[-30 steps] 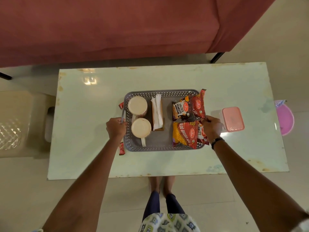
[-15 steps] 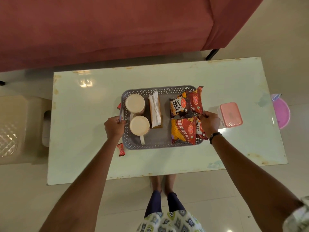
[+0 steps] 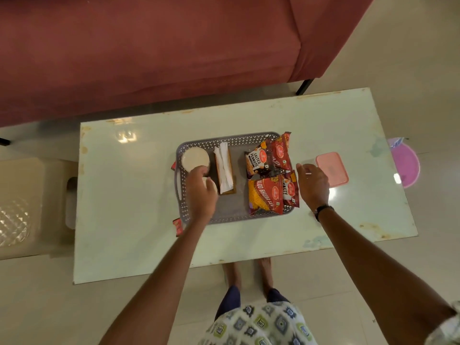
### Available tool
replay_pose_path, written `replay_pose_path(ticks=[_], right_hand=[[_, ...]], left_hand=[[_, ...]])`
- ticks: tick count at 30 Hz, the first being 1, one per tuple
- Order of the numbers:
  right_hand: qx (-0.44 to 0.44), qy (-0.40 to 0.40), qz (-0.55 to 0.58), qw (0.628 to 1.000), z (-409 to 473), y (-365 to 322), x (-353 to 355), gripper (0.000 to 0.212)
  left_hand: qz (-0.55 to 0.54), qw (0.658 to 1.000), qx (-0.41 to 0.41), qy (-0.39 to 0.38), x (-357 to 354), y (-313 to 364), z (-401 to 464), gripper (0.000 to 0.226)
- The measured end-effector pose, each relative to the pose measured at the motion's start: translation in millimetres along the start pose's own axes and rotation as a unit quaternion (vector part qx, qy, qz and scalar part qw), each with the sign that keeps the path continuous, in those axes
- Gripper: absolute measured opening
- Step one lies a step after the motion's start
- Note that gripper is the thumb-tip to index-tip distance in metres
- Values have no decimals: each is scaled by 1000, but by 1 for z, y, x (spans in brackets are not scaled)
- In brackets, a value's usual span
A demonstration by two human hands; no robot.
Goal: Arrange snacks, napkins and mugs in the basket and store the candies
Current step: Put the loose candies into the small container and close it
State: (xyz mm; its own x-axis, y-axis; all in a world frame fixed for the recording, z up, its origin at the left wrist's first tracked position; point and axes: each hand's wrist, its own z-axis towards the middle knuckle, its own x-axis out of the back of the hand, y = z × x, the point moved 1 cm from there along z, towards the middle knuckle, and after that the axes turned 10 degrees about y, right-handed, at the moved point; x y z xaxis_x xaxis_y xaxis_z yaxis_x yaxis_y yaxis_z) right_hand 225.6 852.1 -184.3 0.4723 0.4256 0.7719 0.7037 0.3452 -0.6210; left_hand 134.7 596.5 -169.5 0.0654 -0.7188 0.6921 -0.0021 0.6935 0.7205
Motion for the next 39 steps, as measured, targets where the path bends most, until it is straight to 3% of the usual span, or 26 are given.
replay_pose_path(ticks=[5, 9, 13, 15, 18, 22, 26, 31, 33, 37, 39], right_hand=[[41, 21, -15, 999, 25, 16, 31, 30], [29, 0, -81, 996, 57, 47, 47, 41], [45, -64, -131, 988, 81, 68, 43, 76], [63, -95, -136, 984, 89, 76, 37, 93], [91, -121, -149, 977, 96, 85, 33, 101], [83, -143, -107, 980, 105, 93, 40, 98], [16, -195, 13, 980, 112, 92, 58, 92], [-44, -291, 80, 952, 115, 94, 75, 87], [-74, -325, 112, 936, 114, 98, 78, 83], [-97, -364, 177, 909, 117, 101, 89, 72], [-117, -400, 222, 882, 121, 101, 95, 53]], left_hand=[[-59, 995, -54, -64, -55, 74, -33, 25], [-117, 983, -51, -133, -104, 127, -60, 26], [-177, 957, 42, -226, -162, 160, -91, 36], [-176, 948, 110, -242, -187, 165, -102, 41], [-166, 936, 202, -236, -213, 165, -112, 45], [-181, 905, 304, -238, -235, 162, -119, 50], [-289, 821, 416, -262, -244, 169, -124, 50], [-382, 744, 472, -279, -246, 178, -117, 59], [-400, 737, 466, -284, -245, 180, -112, 58], [-379, 759, 441, -294, -248, 178, -110, 60], [-409, 732, 465, -284, -245, 176, -110, 69]])
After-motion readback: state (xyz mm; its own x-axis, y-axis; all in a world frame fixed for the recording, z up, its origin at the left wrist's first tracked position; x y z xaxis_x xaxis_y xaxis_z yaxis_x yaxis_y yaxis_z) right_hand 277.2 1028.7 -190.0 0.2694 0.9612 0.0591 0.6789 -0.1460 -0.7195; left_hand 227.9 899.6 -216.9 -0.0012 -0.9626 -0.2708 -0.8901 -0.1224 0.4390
